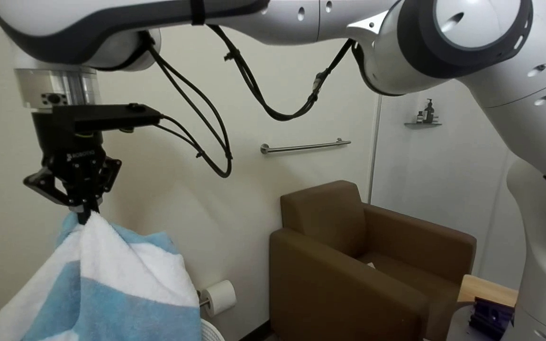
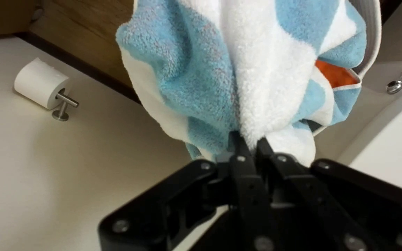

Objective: Pick up the cloth and put it on the sofa

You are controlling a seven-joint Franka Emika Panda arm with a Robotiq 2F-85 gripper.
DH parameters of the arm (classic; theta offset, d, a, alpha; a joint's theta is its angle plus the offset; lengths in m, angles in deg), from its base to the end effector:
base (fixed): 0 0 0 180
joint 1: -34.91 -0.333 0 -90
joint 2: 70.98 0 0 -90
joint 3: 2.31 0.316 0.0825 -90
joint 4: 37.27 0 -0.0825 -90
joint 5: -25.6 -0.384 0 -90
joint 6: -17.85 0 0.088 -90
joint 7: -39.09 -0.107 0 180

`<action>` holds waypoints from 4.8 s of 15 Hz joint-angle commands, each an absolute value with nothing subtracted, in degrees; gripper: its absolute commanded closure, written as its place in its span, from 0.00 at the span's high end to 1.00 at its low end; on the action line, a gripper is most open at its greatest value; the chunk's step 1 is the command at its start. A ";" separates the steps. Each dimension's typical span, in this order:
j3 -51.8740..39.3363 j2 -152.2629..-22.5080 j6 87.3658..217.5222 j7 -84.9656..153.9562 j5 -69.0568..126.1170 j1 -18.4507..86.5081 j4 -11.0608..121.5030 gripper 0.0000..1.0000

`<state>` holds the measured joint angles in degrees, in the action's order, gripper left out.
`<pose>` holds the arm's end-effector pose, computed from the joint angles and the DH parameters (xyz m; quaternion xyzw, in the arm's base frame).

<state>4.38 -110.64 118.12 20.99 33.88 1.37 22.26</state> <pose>0.5963 0.4508 0.4406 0.9811 0.1901 0.0263 0.0245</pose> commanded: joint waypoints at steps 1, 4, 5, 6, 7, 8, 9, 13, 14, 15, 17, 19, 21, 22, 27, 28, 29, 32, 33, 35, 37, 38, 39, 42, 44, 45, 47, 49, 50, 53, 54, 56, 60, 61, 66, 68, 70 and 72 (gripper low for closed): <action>4.38 -111.17 118.19 20.99 33.88 1.31 22.26 0.09; 3.82 -112.65 117.05 20.41 34.64 0.85 21.54 0.08; 3.44 -112.80 116.55 19.90 34.87 0.74 21.16 0.08; 2.88 -112.45 115.97 19.48 35.08 0.84 20.80 0.08; 2.20 -111.93 115.66 18.78 35.38 0.84 20.72 0.07; 1.42 -111.32 115.14 18.10 35.75 0.84 20.52 0.08; 0.37 -110.63 114.78 17.37 36.61 0.61 20.36 0.08; -4.81 -109.28 111.97 12.44 43.08 -0.31 17.88 0.08; -5.79 -108.84 110.79 11.18 43.59 -0.22 16.94 0.08; -6.76 -108.41 110.08 9.92 43.95 -0.18 16.01 0.08; -8.59 -107.86 108.46 7.79 44.85 -0.39 13.70 0.08; -9.99 -107.78 105.98 5.96 44.96 -0.58 10.56 0.08; -10.36 -108.34 100.56 6.73 43.39 0.10 6.44 0.08; -10.59 -108.79 98.25 6.78 43.00 0.39 4.30 0.08; -12.07 -108.67 91.39 4.74 42.50 1.73 -1.75 0.08; -12.11 -108.77 91.45 5.29 42.92 1.39 -2.36 0.07; -11.69 -109.28 93.08 6.21 42.89 1.35 -0.27 0.08; -11.76 -109.29 92.65 6.20 42.89 1.42 -1.36 0.08; -11.76 -109.33 92.65 6.20 42.89 1.42 -1.36 0.08; -11.38 -109.91 93.02 5.99 42.29 1.55 -0.92 0.07; -10.42 -110.66 94.14 6.56 40.63 2.37 -0.14 0.07; -9.74 -110.99 94.32 7.42 39.26 3.12 -0.25 0.07; -9.23 -111.20 94.19 8.12 38.26 3.59 -0.27 0.07; -9.24 -109.82 93.99 10.32 37.21 5.12 -0.26 0.07; -10.23 -108.81 93.39 9.53 38.15 6.14 -0.57 0.07; -10.69 -108.31 93.01 9.05 38.30 7.03 -0.76 0.07; -11.95 -107.46 91.61 8.24 38.82 8.60 -1.16 0.07; -14.19 -106.81 90.15 7.76 41.00 9.46 -1.36 0.07; -15.41 -106.78 89.56 7.75 42.17 9.83 -1.62 0.07; -19.65 -106.02 88.18 7.60 48.02 9.49 -0.44 0.07; -20.70 -105.99 87.48 7.56 49.06 9.69 -0.58 0.07; -22.93 -105.52 86.20 7.07 50.69 10.22 -0.80 0.07; -28.40 -103.20 81.72 6.73 52.68 13.27 -0.74 0.07; -29.91 -102.91 80.89 6.37 53.14 14.62 -0.60 0.07; -33.89 -103.30 79.26 7.20 51.81 19.15 -1.76 0.07; -34.10 -103.18 79.19 7.46 51.22 20.85 -1.73 0.08; -33.85 -103.82 79.19 7.35 51.19 20.01 -1.73 0.08; -33.84 -104.32 79.19 7.28 51.22 19.22 -1.73 0.07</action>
<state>-33.84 -104.32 79.19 7.28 51.22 19.22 -1.73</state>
